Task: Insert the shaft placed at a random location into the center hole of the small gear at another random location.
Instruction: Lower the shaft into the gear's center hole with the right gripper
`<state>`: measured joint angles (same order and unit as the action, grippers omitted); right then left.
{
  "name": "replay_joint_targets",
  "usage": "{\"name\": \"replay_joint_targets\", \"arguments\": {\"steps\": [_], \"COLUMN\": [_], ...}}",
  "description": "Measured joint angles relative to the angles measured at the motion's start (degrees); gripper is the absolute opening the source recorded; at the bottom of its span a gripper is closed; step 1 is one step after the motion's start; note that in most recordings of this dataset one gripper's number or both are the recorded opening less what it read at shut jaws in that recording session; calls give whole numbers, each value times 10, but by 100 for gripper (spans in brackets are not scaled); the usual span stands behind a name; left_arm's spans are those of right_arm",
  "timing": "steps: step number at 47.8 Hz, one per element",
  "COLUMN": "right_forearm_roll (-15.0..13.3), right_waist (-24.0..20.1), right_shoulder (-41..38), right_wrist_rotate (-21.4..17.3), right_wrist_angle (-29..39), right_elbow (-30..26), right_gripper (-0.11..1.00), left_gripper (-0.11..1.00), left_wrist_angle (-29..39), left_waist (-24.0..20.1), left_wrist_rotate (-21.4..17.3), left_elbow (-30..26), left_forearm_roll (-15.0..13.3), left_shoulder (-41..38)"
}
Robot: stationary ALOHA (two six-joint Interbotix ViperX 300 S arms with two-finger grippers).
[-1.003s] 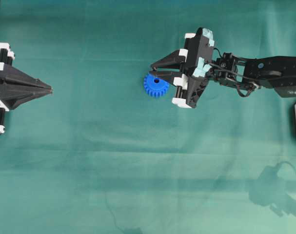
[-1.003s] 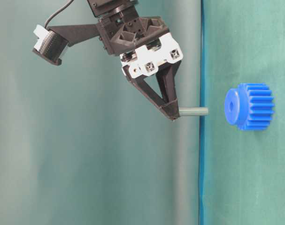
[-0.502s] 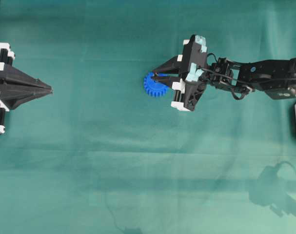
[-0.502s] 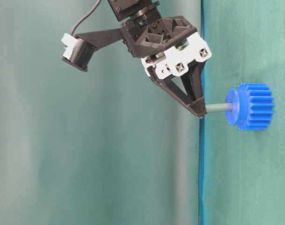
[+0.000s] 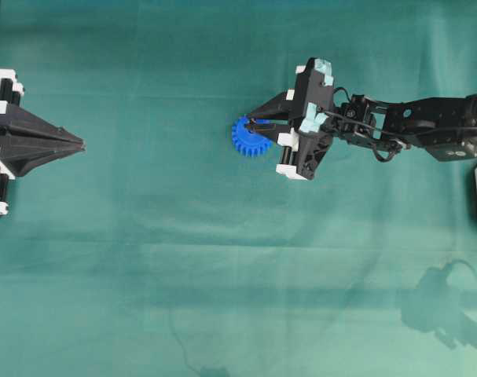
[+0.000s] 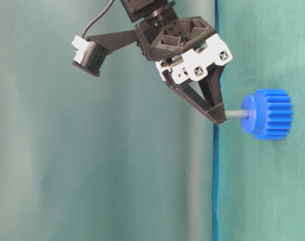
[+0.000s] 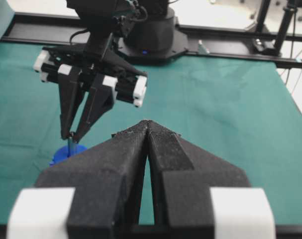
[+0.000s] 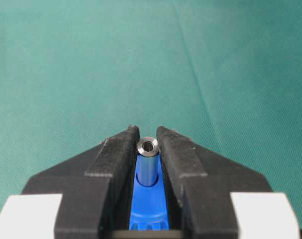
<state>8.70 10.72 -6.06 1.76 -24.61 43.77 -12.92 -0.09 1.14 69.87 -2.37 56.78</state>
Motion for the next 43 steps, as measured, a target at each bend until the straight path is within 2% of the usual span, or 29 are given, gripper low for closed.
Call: {"name": "replay_joint_targets", "arguments": {"steps": [43], "right_forearm_roll": [8], "right_waist": [0], "right_shoulder": [-43], "right_wrist_rotate": [-1], "right_wrist_angle": [-18], "right_elbow": [0], "right_gripper": [15], "left_gripper": [0], "left_wrist_angle": [1], "left_waist": [0], "left_wrist_rotate": [0], "left_elbow": [3], "left_forearm_roll": [0], "left_shoulder": [0]}}
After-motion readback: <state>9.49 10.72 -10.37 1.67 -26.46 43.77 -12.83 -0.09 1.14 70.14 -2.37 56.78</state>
